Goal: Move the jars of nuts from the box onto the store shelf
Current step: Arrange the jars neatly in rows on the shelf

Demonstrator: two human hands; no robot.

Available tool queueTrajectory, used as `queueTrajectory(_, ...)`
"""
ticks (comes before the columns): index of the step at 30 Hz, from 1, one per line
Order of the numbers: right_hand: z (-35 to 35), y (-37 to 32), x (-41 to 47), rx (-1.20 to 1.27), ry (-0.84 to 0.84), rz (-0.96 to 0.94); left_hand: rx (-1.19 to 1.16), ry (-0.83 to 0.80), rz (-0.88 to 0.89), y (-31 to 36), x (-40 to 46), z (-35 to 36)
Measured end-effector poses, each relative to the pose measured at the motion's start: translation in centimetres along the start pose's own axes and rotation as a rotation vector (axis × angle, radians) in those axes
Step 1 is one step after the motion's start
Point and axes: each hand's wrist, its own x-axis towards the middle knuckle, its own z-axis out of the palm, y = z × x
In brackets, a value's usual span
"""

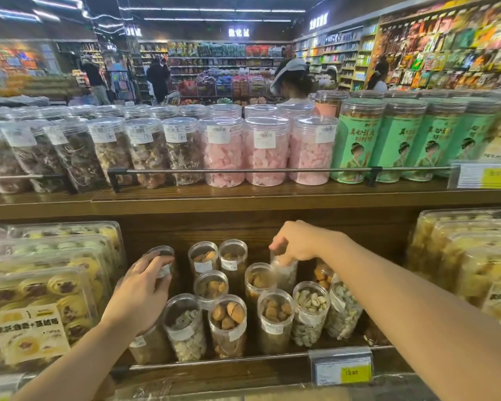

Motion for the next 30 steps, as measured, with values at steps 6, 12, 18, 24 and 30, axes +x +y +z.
queueTrajectory(6, -0.2, 1.6, 0.2, 0.023, 0.044, -0.019, 0.010, 0.009, 0.003, 0.1, -0.2, -0.1)
queueTrajectory(12, 0.1, 0.0, -0.7, -0.014, 0.054, -0.077, 0.013, 0.005, 0.003, 0.3, -0.1, -0.1)
queueTrajectory(18, 1.5, -3.9, -2.5, -0.100, -0.088, -0.240, 0.010, 0.011, -0.005, 0.4, -0.2, -0.1)
queueTrajectory(24, 1.3, -5.6, -3.2, -0.200, 0.023, -0.119, 0.005, 0.018, -0.006, 0.7, -0.3, -0.2)
queueTrajectory(30, 1.4, -6.9, -3.6, -0.211, 0.066, -0.122, -0.002, 0.021, -0.007, 0.6, -0.2, -0.1)
